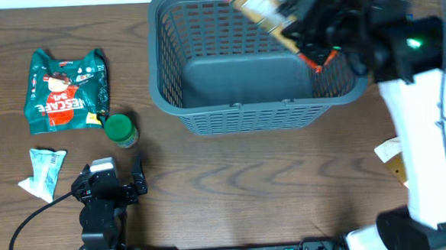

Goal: Pack container
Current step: 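Lift the spaghetti pack with the right gripper over the basket, then lower the spaghetti pack into the basket and open the right gripper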

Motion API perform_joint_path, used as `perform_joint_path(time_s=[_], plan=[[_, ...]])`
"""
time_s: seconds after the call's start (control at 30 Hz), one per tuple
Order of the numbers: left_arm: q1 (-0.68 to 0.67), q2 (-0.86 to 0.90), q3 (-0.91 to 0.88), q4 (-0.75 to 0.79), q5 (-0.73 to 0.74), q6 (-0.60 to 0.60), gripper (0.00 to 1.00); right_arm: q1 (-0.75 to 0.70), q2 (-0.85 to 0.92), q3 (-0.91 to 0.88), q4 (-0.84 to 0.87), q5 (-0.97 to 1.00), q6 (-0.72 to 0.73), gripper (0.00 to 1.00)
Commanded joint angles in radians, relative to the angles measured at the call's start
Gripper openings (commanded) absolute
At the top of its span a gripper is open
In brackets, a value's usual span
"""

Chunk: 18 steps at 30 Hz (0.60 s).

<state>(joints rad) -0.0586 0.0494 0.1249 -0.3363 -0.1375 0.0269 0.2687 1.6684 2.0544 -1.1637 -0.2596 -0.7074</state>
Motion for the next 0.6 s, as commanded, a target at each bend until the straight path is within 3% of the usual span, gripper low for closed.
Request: perform_joint_path(time_s=[0.0,0.23,0.57], plan=[[-0.004,-0.006,-0.021,-0.006,-0.004,0.003,0.99,0.062,0.027,0.055,-0.033,-0.032,-0.089,0.01],[-0.004,-0.006,-0.021,-0.006,-0.005,0.003,0.99,0.1,0.159,0.055,-0.185,-0.032,-0.121,0.01],[-0.004,-0.006,-0.021,-0.006,-0.004,0.003,0.98,0.064,0.272,0.037,-0.22,-0.025,-0.12,0.01]])
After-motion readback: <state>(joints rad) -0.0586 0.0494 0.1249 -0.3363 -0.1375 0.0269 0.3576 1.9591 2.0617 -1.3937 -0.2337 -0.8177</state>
